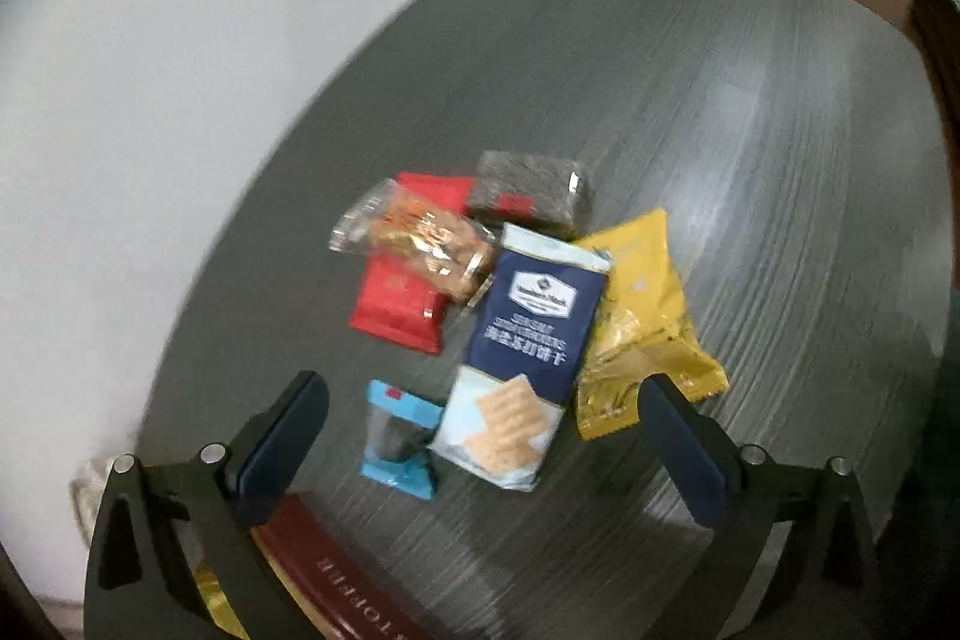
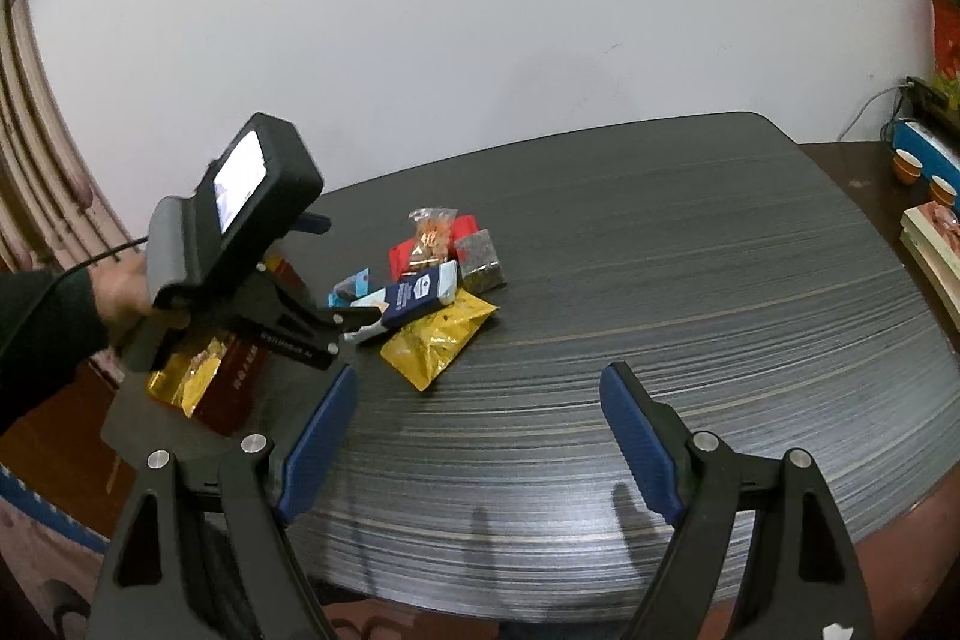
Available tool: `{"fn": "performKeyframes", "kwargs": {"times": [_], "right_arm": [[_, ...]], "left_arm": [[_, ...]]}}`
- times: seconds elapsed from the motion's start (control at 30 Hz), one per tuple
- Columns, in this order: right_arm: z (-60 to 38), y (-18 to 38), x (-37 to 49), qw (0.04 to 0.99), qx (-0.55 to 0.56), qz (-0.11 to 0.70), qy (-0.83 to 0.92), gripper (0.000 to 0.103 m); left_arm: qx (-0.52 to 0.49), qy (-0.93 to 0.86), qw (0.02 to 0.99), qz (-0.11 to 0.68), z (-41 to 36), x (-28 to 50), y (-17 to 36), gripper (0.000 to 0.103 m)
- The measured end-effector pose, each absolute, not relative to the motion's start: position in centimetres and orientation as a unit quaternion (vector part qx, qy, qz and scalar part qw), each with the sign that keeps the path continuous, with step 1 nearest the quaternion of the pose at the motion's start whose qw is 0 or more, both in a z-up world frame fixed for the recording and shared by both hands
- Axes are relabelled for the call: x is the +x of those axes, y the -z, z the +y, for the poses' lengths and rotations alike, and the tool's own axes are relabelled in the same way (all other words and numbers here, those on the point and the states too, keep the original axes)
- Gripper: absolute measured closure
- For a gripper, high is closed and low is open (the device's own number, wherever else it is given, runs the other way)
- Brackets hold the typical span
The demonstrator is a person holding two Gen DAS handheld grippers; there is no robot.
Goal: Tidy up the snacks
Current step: 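Grasp the blue soda cracker pack with the left tool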
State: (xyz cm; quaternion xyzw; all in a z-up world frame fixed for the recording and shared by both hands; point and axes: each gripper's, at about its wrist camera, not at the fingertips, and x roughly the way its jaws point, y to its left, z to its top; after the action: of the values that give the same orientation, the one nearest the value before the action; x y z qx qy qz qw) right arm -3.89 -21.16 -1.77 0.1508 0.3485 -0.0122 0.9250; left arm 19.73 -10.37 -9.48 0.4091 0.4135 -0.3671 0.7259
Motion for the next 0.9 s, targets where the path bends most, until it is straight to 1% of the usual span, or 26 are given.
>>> {"fn": "performKeyframes", "kwargs": {"times": [0.03, 0.07, 0.1, 0.13, 0.17, 0.33, 0.43, 0.47, 0.5, 0.53, 0.57, 0.73, 0.9], "right_arm": [[-21.2, 1.9, -3.7, 0.924, 0.15, 0.351, 0.013, 0.023], [-21.2, 2.1, -3.4, 0.923, 0.15, 0.354, 0.015, 0.023], [-21.3, 2.2, -3.3, 0.922, 0.151, 0.356, 0.016, 0.023], [-21.4, 2.4, -3.0, 0.92, 0.155, 0.36, 0.015, 0.023], [-21.5, 2.5, -2.9, 0.919, 0.157, 0.363, 0.014, 0.023], [-21.5, 2.9, -2.3, 0.917, 0.15, 0.369, 0.011, 0.023], [-21.4, 3.3, -2.0, 0.916, 0.141, 0.375, 0.013, 0.023], [-21.4, 3.5, -1.9, 0.915, 0.141, 0.378, 0.013, 0.023], [-21.4, 3.6, -1.8, 0.915, 0.142, 0.379, 0.012, 0.023], [-21.4, 3.7, -1.8, 0.915, 0.142, 0.378, 0.013, 0.023], [-21.4, 3.7, -1.7, 0.915, 0.142, 0.378, 0.014, 0.023], [-21.4, 4.3, -1.6, 0.911, 0.14, 0.388, 0.015, 0.023], [-21.0, 4.2, -1.9, 0.914, 0.131, 0.384, 0.017, 0.023]], "left_arm": [[0.417, 0.368, 0.717, 0.42, -11.3, 19.6, 10.2, 0.003], [0.416, 0.377, 0.704, 0.434, -11.1, 20.1, 10.6, 0.007], [0.406, 0.393, 0.686, 0.458, -11.0, 20.8, 11.1, 0.01], [0.4, 0.403, 0.673, 0.474, -10.9, 21.4, 11.5, 0.017], [0.398, 0.411, 0.665, 0.48, -10.9, 21.8, 11.8, 0.019], [0.386, 0.455, 0.623, 0.506, -11.4, 23.5, 13.2, 0.019], [0.382, 0.468, 0.611, 0.513, -11.6, 24.1, 14.1, 0.023], [0.377, 0.473, 0.604, 0.519, -11.6, 24.2, 14.4, 0.03], [0.38, 0.475, 0.601, 0.518, -11.6, 24.2, 14.8, 0.035], [0.372, 0.483, 0.598, 0.52, -11.6, 24.2, 14.9, 0.045], [0.356, 0.49, 0.598, 0.525, -11.4, 24.3, 14.7, 0.052], [0.343, 0.486, 0.628, 0.501, -10.2, 22.9, 12.2, 0.052], [0.322, 0.442, 0.707, 0.449, -8.5, 19.4, 8.2, 0.052]]}}
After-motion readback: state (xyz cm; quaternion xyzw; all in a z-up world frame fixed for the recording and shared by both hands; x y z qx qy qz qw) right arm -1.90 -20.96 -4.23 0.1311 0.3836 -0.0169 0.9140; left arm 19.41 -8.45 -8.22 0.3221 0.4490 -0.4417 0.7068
